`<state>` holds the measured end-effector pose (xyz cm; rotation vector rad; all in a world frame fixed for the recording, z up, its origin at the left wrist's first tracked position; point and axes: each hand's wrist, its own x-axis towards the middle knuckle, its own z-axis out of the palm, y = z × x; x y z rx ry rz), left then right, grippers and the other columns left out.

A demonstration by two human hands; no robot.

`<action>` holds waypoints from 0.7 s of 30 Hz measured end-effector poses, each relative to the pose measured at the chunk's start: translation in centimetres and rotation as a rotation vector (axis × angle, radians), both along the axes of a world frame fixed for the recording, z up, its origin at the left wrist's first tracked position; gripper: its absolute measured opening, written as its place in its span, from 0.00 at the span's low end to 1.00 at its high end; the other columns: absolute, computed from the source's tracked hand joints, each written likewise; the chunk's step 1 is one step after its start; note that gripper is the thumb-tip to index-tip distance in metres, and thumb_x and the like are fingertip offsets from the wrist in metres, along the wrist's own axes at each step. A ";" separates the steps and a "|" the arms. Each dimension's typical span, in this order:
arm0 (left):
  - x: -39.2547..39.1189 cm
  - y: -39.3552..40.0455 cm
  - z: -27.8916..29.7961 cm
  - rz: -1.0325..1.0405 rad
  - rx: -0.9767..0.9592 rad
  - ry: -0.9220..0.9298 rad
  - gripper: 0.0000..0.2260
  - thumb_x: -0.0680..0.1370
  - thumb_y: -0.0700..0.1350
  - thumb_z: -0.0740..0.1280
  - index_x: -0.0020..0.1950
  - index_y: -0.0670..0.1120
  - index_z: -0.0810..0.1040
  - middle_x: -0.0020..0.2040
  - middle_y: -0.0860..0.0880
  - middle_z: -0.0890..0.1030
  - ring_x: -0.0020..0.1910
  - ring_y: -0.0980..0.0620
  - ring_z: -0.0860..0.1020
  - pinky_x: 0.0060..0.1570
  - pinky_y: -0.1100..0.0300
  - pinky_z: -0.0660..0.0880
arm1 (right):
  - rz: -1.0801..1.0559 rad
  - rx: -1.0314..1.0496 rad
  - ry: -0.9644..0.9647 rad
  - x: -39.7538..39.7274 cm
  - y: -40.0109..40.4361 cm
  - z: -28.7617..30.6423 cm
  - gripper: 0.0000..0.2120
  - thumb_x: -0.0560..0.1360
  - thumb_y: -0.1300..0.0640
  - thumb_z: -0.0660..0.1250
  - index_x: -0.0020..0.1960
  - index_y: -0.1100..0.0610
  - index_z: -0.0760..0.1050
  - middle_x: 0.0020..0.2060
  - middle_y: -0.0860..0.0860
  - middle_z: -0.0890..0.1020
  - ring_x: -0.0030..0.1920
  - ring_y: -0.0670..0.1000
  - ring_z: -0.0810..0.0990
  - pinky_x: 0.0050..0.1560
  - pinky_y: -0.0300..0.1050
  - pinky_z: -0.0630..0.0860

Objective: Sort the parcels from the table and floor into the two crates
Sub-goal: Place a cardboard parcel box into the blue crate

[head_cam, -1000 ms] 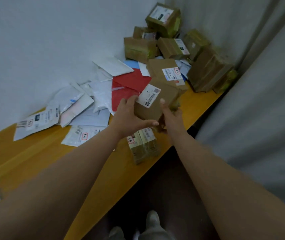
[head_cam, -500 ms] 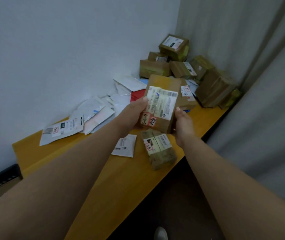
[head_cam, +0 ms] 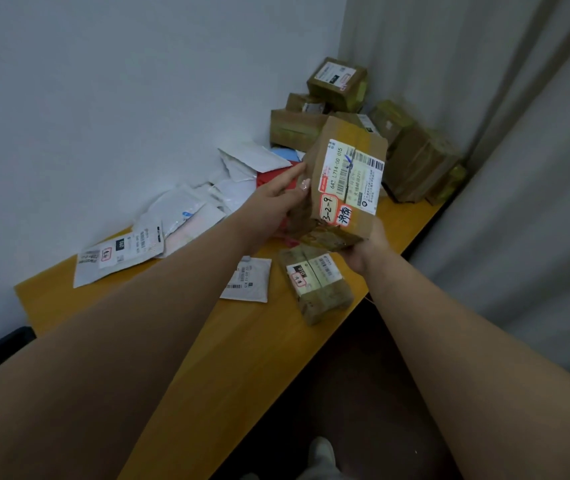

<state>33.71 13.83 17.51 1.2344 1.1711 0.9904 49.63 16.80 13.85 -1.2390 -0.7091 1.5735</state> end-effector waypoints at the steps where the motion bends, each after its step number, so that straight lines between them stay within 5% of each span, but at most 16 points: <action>1: 0.0 0.0 0.1 0.004 -0.001 -0.001 0.21 0.82 0.53 0.59 0.75 0.61 0.62 0.63 0.51 0.78 0.60 0.51 0.77 0.48 0.60 0.80 | 0.002 0.004 -0.002 0.0 0.0 0.1 0.14 0.83 0.55 0.55 0.47 0.53 0.78 0.46 0.55 0.83 0.49 0.58 0.81 0.63 0.59 0.75; 4: 0.2 -0.2 0.4 -0.005 -0.031 -0.001 0.21 0.81 0.60 0.56 0.74 0.60 0.65 0.63 0.53 0.79 0.62 0.50 0.77 0.52 0.54 0.80 | -0.004 0.026 0.006 -0.1 -0.1 0.5 0.12 0.82 0.55 0.56 0.48 0.53 0.78 0.45 0.54 0.83 0.51 0.58 0.81 0.62 0.59 0.75; 6: 0.2 -0.6 0.6 -0.041 -0.030 -0.021 0.21 0.80 0.63 0.57 0.71 0.59 0.69 0.56 0.57 0.82 0.55 0.56 0.81 0.45 0.59 0.81 | 0.011 0.051 -0.010 -0.4 -0.5 0.7 0.12 0.82 0.54 0.56 0.51 0.53 0.78 0.46 0.53 0.84 0.51 0.57 0.82 0.58 0.57 0.78; 9: -0.3 -1.5 0.7 -0.051 -0.015 -0.027 0.21 0.79 0.58 0.63 0.71 0.58 0.68 0.52 0.58 0.83 0.49 0.60 0.82 0.39 0.64 0.79 | 0.064 0.077 -0.068 -1.0 -1.0 0.7 0.14 0.82 0.48 0.55 0.55 0.51 0.78 0.50 0.52 0.84 0.52 0.56 0.82 0.51 0.52 0.79; 12: -2.3 -3.0 1.2 -0.036 -0.004 0.059 0.16 0.78 0.51 0.67 0.66 0.57 0.73 0.47 0.56 0.85 0.45 0.59 0.83 0.36 0.67 0.78 | 0.098 0.067 -0.028 -0.8 -1.8 1.1 0.25 0.81 0.37 0.51 0.50 0.51 0.81 0.45 0.52 0.85 0.49 0.56 0.83 0.49 0.50 0.78; 14: -4.1 -4.5 1.8 0.005 -0.037 0.159 0.13 0.76 0.51 0.68 0.60 0.58 0.78 0.47 0.54 0.85 0.44 0.57 0.84 0.37 0.65 0.78 | 0.158 0.108 0.043 -0.5 -2.4 1.4 0.30 0.76 0.30 0.50 0.48 0.48 0.83 0.44 0.52 0.86 0.46 0.56 0.86 0.44 0.55 0.81; 17: -6.3 -7.2 2.7 0.100 -0.065 0.225 0.12 0.75 0.50 0.70 0.58 0.55 0.81 0.49 0.50 0.85 0.47 0.53 0.84 0.39 0.63 0.78 | 0.379 0.128 0.092 -1.3 -4.1 1.7 0.30 0.75 0.29 0.52 0.56 0.47 0.82 0.54 0.55 0.84 0.55 0.59 0.83 0.56 0.65 0.77; 21: -7.4 -12.1 3.5 0.231 -0.096 0.257 0.14 0.74 0.48 0.71 0.60 0.52 0.82 0.50 0.48 0.85 0.49 0.51 0.84 0.43 0.63 0.78 | 0.526 0.090 0.082 -2.8 -7.4 0.5 0.32 0.75 0.33 0.58 0.67 0.56 0.75 0.60 0.58 0.81 0.61 0.60 0.79 0.62 0.61 0.74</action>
